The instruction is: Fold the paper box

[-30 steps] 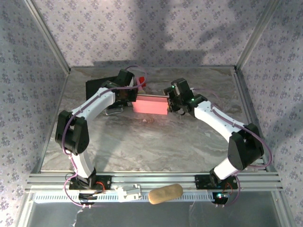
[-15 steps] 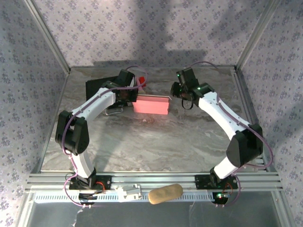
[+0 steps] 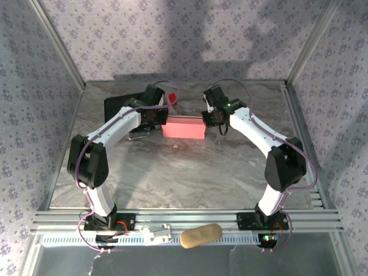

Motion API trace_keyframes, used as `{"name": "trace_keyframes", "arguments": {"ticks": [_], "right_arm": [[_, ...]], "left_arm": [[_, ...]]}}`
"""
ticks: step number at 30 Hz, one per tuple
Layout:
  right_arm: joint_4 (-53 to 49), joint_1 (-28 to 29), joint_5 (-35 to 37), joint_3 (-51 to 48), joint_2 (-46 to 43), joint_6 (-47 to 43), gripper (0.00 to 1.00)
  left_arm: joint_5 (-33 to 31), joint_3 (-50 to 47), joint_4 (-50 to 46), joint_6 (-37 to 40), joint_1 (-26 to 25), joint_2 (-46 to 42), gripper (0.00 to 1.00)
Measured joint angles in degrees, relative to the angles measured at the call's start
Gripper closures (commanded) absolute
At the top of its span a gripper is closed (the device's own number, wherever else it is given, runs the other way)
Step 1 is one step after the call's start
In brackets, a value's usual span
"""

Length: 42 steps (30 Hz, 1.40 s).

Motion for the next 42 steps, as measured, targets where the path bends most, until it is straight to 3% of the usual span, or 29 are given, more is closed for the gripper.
{"name": "trace_keyframes", "arguments": {"ticks": [14, 27, 34, 42], "right_arm": [[-0.17, -0.11, -0.50, 3.15, 3.52, -3.21, 0.78], [1.25, -0.87, -0.04, 1.38, 2.62, -9.64, 0.72], [2.99, -3.06, -3.45, 0.96, 2.62, -13.03, 0.77], [3.85, -3.21, -6.29, 0.96, 2.62, -15.19, 0.76]], "left_arm": [[0.00, 0.35, -0.90, 0.11, -0.15, 0.02, 1.00], [0.00, 0.87, -2.14, 0.11, -0.46, 0.04, 1.00], [0.02, 1.38, -2.51, 0.13, -0.52, 0.42, 1.00], [-0.22, 1.86, -3.17, 0.11, -0.72, 0.68, 1.00]]}}
